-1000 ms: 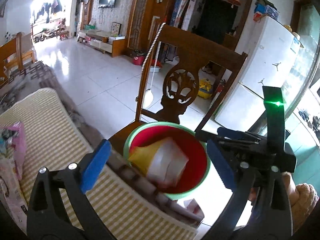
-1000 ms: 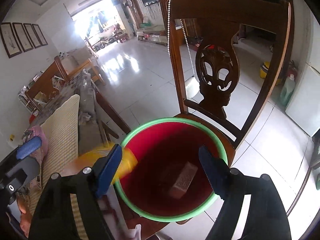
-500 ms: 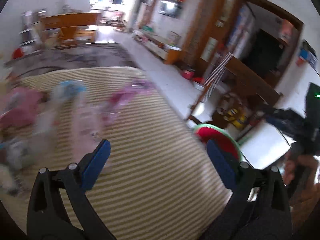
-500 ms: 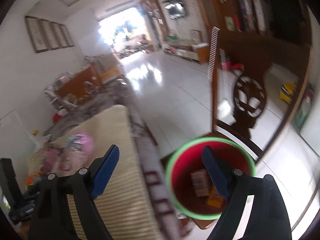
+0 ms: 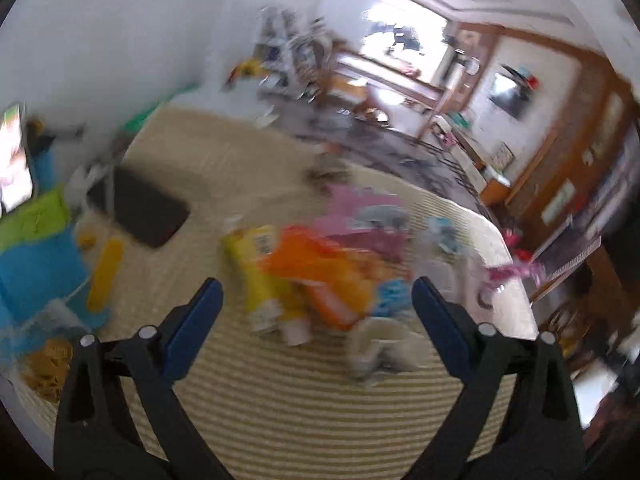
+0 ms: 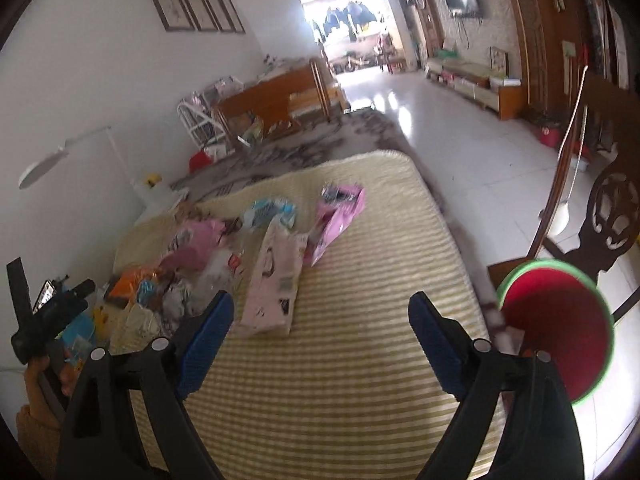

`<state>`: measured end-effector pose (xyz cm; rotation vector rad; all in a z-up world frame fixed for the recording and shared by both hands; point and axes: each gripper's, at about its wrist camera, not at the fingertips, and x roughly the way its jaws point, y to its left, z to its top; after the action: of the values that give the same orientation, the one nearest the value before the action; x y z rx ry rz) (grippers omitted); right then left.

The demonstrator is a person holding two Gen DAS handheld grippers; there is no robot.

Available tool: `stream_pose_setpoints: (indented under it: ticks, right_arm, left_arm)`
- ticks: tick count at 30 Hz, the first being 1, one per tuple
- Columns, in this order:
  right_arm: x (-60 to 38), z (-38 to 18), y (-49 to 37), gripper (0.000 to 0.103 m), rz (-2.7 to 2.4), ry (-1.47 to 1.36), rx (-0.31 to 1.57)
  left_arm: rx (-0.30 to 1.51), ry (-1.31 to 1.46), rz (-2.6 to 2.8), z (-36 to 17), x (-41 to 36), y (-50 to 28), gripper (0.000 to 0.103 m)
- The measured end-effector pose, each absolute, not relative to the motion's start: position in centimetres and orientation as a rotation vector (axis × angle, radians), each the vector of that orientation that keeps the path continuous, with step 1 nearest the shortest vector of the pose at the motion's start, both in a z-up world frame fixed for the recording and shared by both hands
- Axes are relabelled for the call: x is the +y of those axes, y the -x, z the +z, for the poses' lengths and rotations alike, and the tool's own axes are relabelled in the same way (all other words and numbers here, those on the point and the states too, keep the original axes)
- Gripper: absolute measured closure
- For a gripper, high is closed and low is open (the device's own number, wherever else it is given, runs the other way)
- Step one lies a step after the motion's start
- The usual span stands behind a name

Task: Collect trash
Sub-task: 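Return both tools to the table, then grasp the orange snack bag with the left tool while the right tool grasps the clear bottle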

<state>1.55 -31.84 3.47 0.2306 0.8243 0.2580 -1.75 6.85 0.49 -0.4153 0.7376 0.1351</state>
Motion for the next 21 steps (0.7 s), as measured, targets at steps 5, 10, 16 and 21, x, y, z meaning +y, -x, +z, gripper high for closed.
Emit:
stream_pose_setpoints:
  ticks: [5,10,16,21]
  right_arm:
    - [-31.4,3.1,-1.5,0.017,0.257,-0.21,0.823]
    - [-32.4,2.8,-1.4,0.017,0.258,-0.272,0.817]
    - [-32.7,2.8,-1.3,0.017,0.27,-0.284,0.813]
    - [-32.8,2.8,-1.4,0.017,0.274,-0.298,0.813]
  left_arm:
    - [0.81,0.638,0.018,-2.2,8.9,-0.5,0.013]
    - [0.87,0.601,-0.002,-3.7,5.9,-4.4,0.013]
    - [0.938,0.632,0.014,-5.6,5.3,-7.6,0.013]
    - [0.963,0.611,0.024,-6.3,4.6,-8.3,0.034]
